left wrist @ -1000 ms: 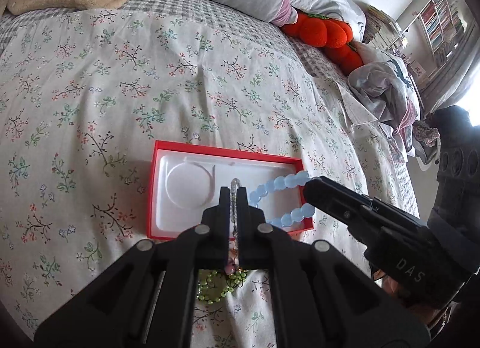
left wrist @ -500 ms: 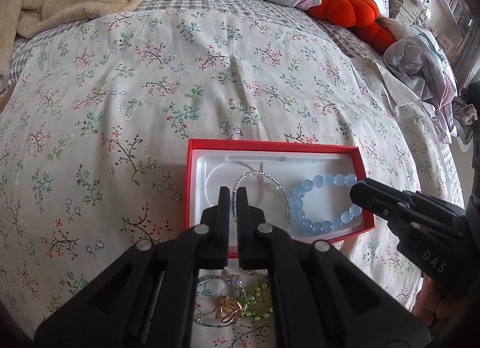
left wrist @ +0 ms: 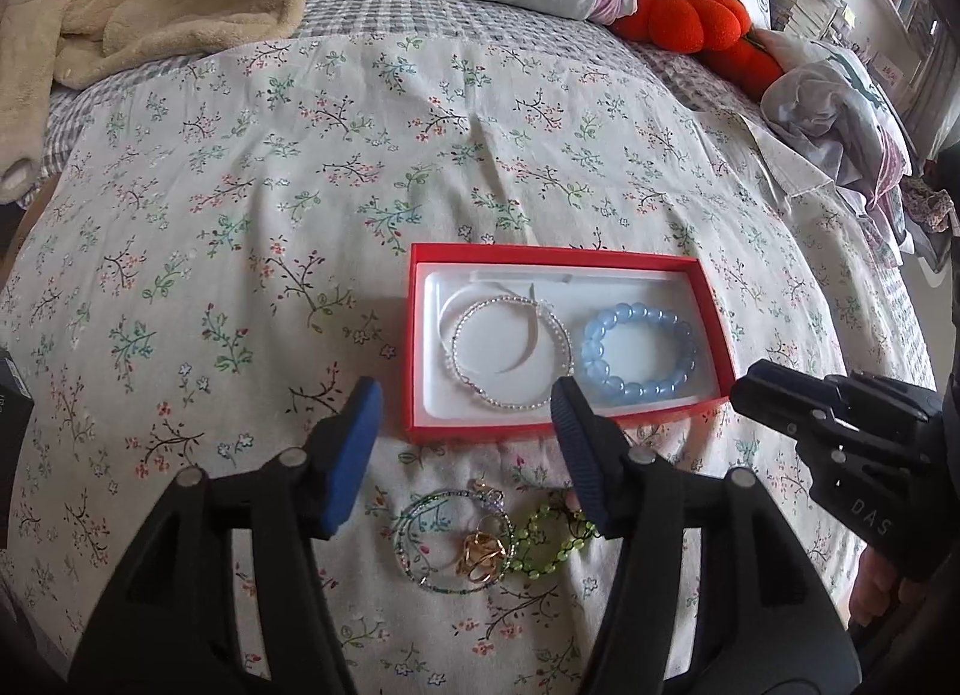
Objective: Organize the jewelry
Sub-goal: 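Move the left tool to the gold ring and the right tool to the black clip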
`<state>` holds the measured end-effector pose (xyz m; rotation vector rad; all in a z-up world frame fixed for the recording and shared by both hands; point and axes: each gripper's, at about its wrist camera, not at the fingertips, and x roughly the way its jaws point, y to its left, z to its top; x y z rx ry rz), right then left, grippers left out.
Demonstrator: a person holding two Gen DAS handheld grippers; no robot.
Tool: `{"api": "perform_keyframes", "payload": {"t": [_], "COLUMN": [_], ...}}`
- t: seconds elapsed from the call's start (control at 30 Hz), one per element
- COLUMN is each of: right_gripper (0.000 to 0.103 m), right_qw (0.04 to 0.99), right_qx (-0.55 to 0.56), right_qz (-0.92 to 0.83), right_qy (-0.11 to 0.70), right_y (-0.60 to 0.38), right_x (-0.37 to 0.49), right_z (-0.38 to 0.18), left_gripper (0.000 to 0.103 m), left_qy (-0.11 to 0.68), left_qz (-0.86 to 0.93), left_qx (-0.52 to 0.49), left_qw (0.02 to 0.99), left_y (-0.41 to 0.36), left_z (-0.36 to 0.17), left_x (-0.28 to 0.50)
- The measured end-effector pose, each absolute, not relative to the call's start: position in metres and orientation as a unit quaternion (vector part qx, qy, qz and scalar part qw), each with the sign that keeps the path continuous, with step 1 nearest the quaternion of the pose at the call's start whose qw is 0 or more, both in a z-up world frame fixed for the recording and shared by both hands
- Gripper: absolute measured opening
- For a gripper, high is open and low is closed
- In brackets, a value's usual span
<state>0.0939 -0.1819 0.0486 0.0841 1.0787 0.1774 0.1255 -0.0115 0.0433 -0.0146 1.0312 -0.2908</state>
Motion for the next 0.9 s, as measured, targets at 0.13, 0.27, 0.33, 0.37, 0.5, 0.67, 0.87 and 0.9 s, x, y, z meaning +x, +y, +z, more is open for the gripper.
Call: {"api": "perform_keyframes", "payload": {"t": [0.13,0.27,0.33,0.37,0.5,0.67,0.87,0.9], "right_gripper": [0.016,0.017,0.018,0.022,0.069,0.074,0.076,0.077], "right_qw": [0.848,0.843,0.840,0.838,0.832,0.826,0.819,0.817], "right_qx": [0.017,0.009,0.012,0.010,-0.014,-0.037,-0.035,-0.032], "right_qz": [0.091,0.099,0.103,0.105,0.100,0.109,0.099,0.099], "right_qy": [0.522,0.528,0.532,0.536,0.546,0.552,0.565,0.568], "right_y": [-0.178,-0.179,-0.180,-0.180,-0.177,-0.176,-0.189,-0.191], "right_x": [0.078,0.062,0.056,0.053,0.044,0.030,0.025,0.025], "right_z": [0.042,0.038,0.033,0.030,0.012,-0.008,-0.029,-0.032], "left_gripper": [0.079,0.082,0.084,0.084,0.084,0.084,0.084,0.084], "left_qy": [0.487,0.489,0.493,0.496,0.502,0.499,0.493,0.491], "left_qz": [-0.128,-0.126,-0.122,-0.121,-0.129,-0.140,-0.191,-0.201], "left_qx": [0.017,0.037,0.040,0.042,0.055,0.070,0.111,0.117], "left_qw": [0.864,0.863,0.860,0.859,0.854,0.852,0.841,0.839], "left_y": [-0.006,0.000,0.005,0.007,0.014,0.020,0.014,0.012], "left_z": [0.035,0.023,0.015,0.010,-0.005,-0.018,-0.028,-0.028], "left_x": [0.108,0.093,0.087,0.084,0.073,0.059,0.044,0.041]}}
